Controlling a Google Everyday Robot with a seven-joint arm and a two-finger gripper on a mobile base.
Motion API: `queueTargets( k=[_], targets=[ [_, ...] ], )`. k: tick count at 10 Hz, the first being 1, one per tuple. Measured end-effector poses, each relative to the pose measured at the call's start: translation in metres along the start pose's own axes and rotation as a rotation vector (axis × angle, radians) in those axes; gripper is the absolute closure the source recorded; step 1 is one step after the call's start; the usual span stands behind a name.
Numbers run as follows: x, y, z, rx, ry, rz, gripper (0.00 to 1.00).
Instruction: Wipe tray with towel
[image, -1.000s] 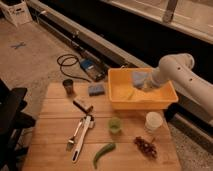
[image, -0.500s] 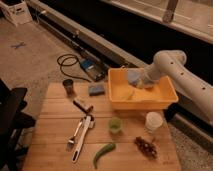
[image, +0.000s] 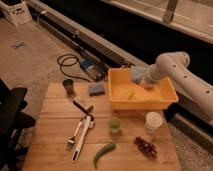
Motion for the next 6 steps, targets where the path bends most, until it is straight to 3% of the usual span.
queueTargets(
  k=[4,6],
  targets=[
    [0.024,-0.003,0.055,0.003,-0.066,0.054,1.0],
    [0.03,0.005,0.09,-0.042,-0.101,0.074,1.0]
  ],
)
